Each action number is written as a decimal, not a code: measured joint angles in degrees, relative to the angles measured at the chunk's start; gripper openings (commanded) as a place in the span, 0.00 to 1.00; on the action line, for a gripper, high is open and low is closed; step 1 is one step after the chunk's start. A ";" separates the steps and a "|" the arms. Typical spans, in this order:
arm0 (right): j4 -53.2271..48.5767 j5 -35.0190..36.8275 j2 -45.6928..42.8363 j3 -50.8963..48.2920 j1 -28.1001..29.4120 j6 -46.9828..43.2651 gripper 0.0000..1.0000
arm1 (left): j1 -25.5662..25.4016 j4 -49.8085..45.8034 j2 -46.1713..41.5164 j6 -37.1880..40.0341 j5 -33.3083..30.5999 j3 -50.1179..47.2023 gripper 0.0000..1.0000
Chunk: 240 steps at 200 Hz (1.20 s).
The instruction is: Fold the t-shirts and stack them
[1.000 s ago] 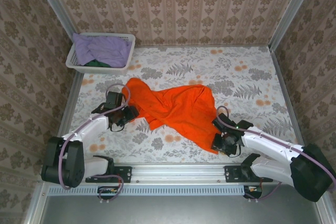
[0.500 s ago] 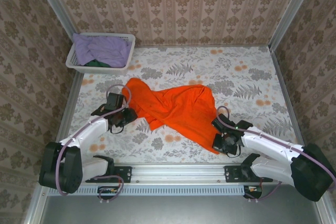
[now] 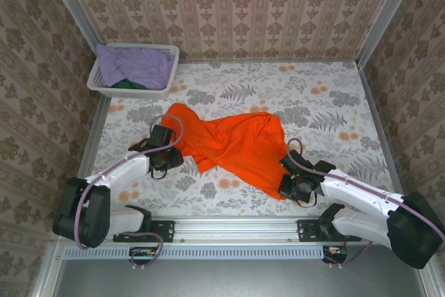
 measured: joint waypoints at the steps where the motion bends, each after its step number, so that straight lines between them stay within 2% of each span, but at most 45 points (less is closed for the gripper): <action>1: 0.00 0.00 0.00 0.00 0.00 0.00 0.00 | -0.02 0.00 0.02 0.13 0.00 0.00 0.19; 20: -0.02 0.02 -0.15 0.00 0.00 0.00 0.00 | -0.50 0.17 1.01 0.46 -0.46 0.24 0.00; 68: -0.72 1.44 -2.14 1.29 0.00 -0.28 0.00 | -1.44 -0.07 0.63 0.72 -0.85 1.66 0.00; 110: -4.26 6.43 -7.98 9.81 0.00 -4.48 0.00 | -2.16 -1.81 -10.95 0.70 -0.52 5.44 0.00; 172: -5.68 19.37 -15.78 31.50 0.00 -16.68 0.00 | -2.16 0.00 -29.97 0.96 -1.57 24.41 0.00; 201: -5.16 24.28 -19.50 38.16 0.00 -21.99 0.00 | -2.16 3.04 -32.39 0.98 -1.70 32.35 0.00; 240: -3.39 28.15 -21.42 45.97 0.00 -27.85 0.00 | -2.16 5.92 -31.04 0.96 -0.74 40.19 0.00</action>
